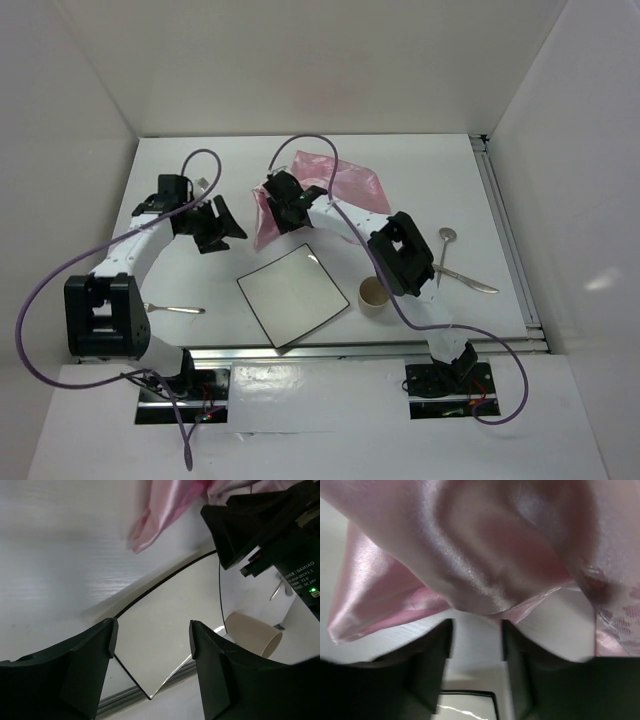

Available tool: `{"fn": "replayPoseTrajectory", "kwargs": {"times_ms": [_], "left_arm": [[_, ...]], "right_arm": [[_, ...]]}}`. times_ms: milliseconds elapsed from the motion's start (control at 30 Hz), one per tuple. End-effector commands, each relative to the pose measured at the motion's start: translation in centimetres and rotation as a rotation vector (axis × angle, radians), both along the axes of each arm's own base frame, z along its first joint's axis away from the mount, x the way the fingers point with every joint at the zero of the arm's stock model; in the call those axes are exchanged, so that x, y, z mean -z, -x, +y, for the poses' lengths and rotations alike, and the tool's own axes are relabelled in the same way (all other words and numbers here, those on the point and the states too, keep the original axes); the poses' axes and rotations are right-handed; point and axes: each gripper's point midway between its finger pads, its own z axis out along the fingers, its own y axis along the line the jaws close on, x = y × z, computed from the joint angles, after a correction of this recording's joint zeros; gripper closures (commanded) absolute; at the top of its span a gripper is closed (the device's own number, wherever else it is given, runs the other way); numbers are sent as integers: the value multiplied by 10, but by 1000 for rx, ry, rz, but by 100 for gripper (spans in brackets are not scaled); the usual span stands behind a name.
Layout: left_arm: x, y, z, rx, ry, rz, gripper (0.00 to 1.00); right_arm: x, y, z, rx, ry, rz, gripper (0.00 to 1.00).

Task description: Set the dinner table for one person

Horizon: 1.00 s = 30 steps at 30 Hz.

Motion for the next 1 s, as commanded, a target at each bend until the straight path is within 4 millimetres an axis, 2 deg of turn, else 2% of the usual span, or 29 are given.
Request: {"fn": "replayPoseTrajectory", "kwargs": {"times_ms": [0,133,167,267,333,367,400,467,633,733,800,833,933,967], "left_arm": [[4,-18,-28,117,79,-69,24],[29,-26,-41,151,72,-30,26],[32,-29,-43,155,61,-27,27],[45,-42,-39,137,31,-23,30],[51,-48,-37,122,26,-12,33],[58,-52,-38,122,26,-10,33],[56,-57,-41,132,26,-21,33],[64,-63,-40,127,18,-5,32],[76,-78,-36,121,-45,10,32],[84,-83,-42,126,-30,19,32],[89,-88,-42,126,-30,25,36],[99,-84,-42,127,-31,61,42],[99,-84,-42,118,-26,67,72],[100,-84,-41,104,-32,71,93]], "right_arm": [[-17,-16,2,7,18,-78,55],[-5,-22,1,-13,-1,-40,57],[-5,-22,1,-13,-1,-40,54],[2,-23,-8,2,18,-31,54],[1,-20,-8,-4,15,-24,57],[-4,-21,-8,-4,5,-35,58],[0,-21,-12,-2,4,-22,58],[-5,-20,-9,-2,-14,-20,58],[-6,-22,-14,1,-21,-14,44],[-6,-25,-18,11,-21,-14,43],[2,-25,-15,5,-19,-1,43],[2,-26,-15,5,-19,-1,43],[8,-24,-14,-2,-19,11,52],[8,-24,-14,-2,-19,11,63]]}}
